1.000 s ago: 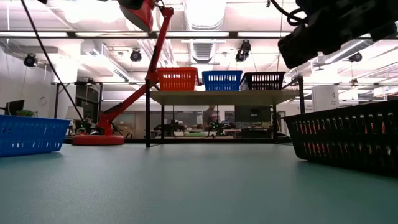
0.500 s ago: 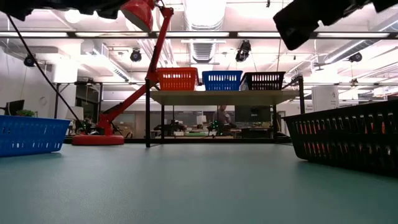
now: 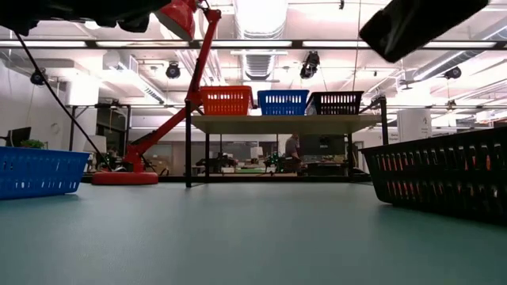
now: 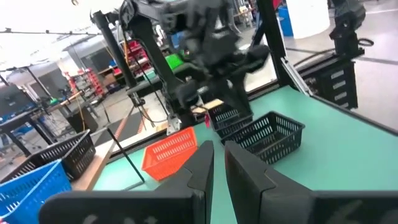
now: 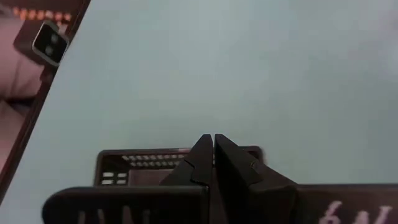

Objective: Stack baskets on shelf by color
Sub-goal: Stack the left black bin on the other black bin on the shelf

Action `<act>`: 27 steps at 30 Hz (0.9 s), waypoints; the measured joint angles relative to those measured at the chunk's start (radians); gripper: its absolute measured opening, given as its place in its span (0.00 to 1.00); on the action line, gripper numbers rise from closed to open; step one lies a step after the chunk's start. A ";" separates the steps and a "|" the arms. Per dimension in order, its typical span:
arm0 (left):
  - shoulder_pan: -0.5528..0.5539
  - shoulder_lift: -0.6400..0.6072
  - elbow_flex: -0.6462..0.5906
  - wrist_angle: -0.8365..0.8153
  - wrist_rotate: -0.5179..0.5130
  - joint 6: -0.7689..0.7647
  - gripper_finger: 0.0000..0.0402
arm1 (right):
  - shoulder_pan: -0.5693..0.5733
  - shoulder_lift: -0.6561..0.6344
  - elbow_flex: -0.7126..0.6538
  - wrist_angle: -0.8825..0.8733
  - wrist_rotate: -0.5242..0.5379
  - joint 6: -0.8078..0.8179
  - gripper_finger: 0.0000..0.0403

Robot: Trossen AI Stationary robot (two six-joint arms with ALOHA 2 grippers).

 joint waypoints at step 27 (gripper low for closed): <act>0.000 0.006 0.000 0.049 0.001 -0.106 0.06 | 0.334 0.217 0.268 -0.321 -0.022 0.477 0.22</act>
